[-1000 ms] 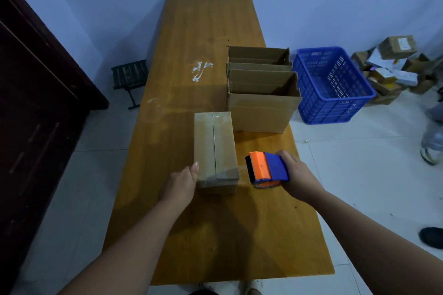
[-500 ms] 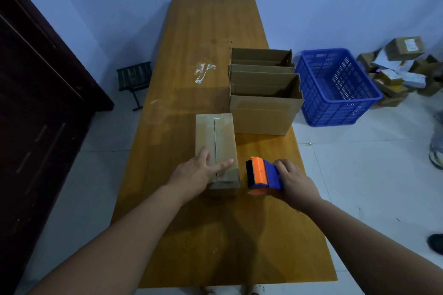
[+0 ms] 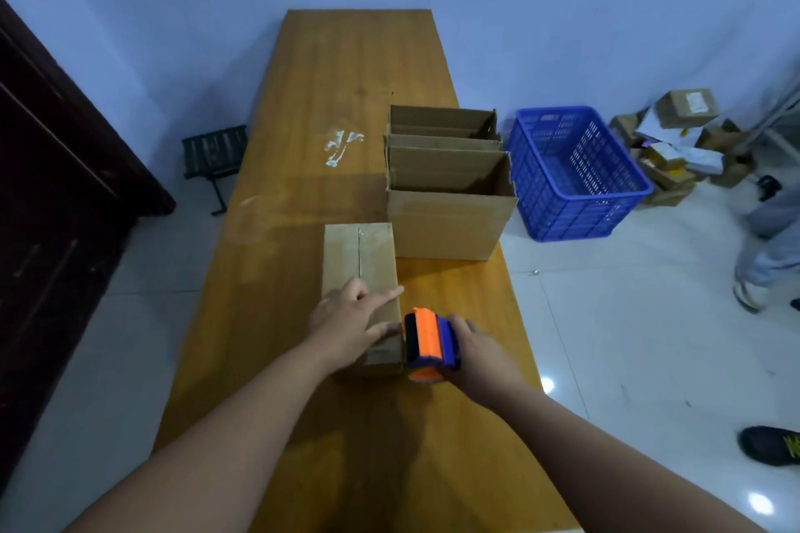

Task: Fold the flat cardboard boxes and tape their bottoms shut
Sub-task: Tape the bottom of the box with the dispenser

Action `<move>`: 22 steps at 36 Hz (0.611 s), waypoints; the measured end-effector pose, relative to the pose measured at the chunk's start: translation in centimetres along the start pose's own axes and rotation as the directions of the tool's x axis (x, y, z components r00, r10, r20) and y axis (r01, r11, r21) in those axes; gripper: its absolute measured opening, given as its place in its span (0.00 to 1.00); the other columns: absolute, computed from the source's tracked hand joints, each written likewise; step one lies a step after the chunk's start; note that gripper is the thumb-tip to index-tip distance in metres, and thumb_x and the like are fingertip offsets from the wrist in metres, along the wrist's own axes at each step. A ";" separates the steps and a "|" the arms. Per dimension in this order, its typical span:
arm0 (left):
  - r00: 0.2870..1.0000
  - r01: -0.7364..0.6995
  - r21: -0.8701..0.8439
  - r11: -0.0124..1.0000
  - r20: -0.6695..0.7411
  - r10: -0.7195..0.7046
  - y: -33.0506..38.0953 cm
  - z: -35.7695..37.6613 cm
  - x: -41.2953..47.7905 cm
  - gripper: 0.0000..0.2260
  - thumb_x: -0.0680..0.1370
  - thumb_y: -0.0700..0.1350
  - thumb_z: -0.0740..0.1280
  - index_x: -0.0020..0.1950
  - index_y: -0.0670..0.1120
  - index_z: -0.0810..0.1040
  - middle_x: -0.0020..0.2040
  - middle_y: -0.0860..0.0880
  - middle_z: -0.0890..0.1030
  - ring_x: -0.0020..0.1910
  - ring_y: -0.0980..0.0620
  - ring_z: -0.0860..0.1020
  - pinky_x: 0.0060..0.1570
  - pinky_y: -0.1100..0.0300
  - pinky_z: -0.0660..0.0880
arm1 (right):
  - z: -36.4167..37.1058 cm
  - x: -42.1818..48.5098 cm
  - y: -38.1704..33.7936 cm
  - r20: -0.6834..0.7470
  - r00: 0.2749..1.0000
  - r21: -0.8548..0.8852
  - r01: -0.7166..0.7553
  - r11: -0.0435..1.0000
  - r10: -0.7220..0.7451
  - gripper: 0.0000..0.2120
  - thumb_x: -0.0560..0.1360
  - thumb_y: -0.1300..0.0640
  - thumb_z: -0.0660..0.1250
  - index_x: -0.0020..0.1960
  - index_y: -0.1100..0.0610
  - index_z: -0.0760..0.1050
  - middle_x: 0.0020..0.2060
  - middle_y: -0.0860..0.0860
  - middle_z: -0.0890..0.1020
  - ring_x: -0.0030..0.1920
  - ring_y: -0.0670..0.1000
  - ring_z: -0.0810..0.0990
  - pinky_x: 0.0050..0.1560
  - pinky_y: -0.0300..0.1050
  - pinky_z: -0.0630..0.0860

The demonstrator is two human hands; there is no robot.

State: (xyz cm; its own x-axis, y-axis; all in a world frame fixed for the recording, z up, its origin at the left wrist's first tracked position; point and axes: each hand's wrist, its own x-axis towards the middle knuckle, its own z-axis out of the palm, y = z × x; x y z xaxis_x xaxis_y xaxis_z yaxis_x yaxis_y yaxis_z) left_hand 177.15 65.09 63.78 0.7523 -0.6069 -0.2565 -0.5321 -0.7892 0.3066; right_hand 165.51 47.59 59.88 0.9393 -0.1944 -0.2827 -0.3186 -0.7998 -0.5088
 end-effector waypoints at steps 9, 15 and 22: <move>0.999 -0.037 -0.004 0.999 -0.009 0.037 -0.2 -0.1 -0.2 0.23 0.78 0.63 0.57 0.72 0.68 0.58 0.51 0.54 0.62 0.50 0.54 0.66 0.45 0.62 0.68 | -2.6 -0.3 2.6 -0.038 0.999 0.022 -0.012 1.000 0.013 0.20 0.72 0.48 0.71 0.58 0.49 0.66 0.47 0.47 0.79 0.44 0.49 0.80 0.43 0.49 0.78; 1.000 -0.022 -0.039 0.999 0.001 0.022 -0.4 -0.1 0.1 0.23 0.77 0.62 0.59 0.71 0.69 0.58 0.52 0.55 0.63 0.51 0.55 0.66 0.47 0.61 0.68 | -4.2 -1.7 3.2 -0.116 0.991 0.247 -0.032 0.969 0.062 0.17 0.69 0.61 0.73 0.43 0.46 0.66 0.37 0.43 0.77 0.39 0.48 0.79 0.37 0.43 0.78; 1.000 -0.003 -0.044 0.999 0.014 0.004 -0.2 -0.2 0.2 0.23 0.77 0.62 0.60 0.71 0.68 0.60 0.51 0.54 0.63 0.50 0.55 0.66 0.47 0.61 0.68 | -3.9 -0.6 2.7 -0.104 0.991 -0.017 0.081 0.997 -0.082 0.24 0.72 0.48 0.71 0.60 0.50 0.62 0.45 0.43 0.74 0.41 0.45 0.76 0.35 0.36 0.71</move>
State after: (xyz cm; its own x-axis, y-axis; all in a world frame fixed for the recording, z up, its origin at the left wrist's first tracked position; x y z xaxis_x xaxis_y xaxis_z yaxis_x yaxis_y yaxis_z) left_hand 177.49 65.08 63.86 0.7450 -0.6109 -0.2678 -0.5169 -0.7825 0.3470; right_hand 164.58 43.30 61.81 0.9704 -0.1857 -0.1541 -0.2393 -0.8222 -0.5165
